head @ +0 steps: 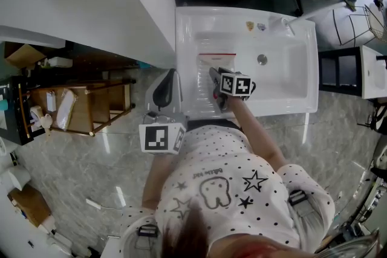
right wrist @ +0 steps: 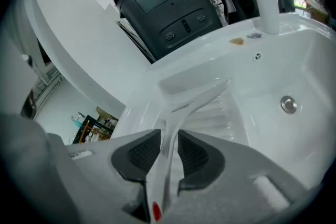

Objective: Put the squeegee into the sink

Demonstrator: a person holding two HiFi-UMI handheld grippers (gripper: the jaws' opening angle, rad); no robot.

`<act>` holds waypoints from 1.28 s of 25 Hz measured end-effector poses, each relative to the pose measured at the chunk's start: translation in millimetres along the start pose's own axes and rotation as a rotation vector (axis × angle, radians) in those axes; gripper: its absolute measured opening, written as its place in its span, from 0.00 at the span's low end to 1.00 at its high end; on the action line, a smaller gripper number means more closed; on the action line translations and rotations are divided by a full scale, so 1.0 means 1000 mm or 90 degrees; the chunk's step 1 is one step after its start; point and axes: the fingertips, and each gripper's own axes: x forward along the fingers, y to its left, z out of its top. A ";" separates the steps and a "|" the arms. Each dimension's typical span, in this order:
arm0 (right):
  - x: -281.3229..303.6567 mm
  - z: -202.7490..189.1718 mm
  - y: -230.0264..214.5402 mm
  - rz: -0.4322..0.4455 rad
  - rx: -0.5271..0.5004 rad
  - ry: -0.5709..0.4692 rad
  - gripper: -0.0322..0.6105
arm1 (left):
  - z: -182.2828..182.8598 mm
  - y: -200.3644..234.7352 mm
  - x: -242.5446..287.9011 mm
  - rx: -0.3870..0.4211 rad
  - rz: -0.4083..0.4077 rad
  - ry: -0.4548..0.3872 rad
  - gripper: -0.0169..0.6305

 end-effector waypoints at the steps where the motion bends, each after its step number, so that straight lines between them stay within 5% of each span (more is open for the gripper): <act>1: 0.000 0.000 -0.001 -0.001 0.005 0.000 0.19 | 0.000 0.000 0.000 0.000 0.000 0.000 0.02; 22: -0.003 -0.004 -0.014 0.000 0.064 0.009 0.22 | 0.001 -0.003 -0.001 0.000 -0.001 0.001 0.02; 32: -0.030 0.022 -0.018 -0.018 0.000 -0.099 0.19 | 0.001 -0.008 -0.003 0.001 -0.007 -0.002 0.02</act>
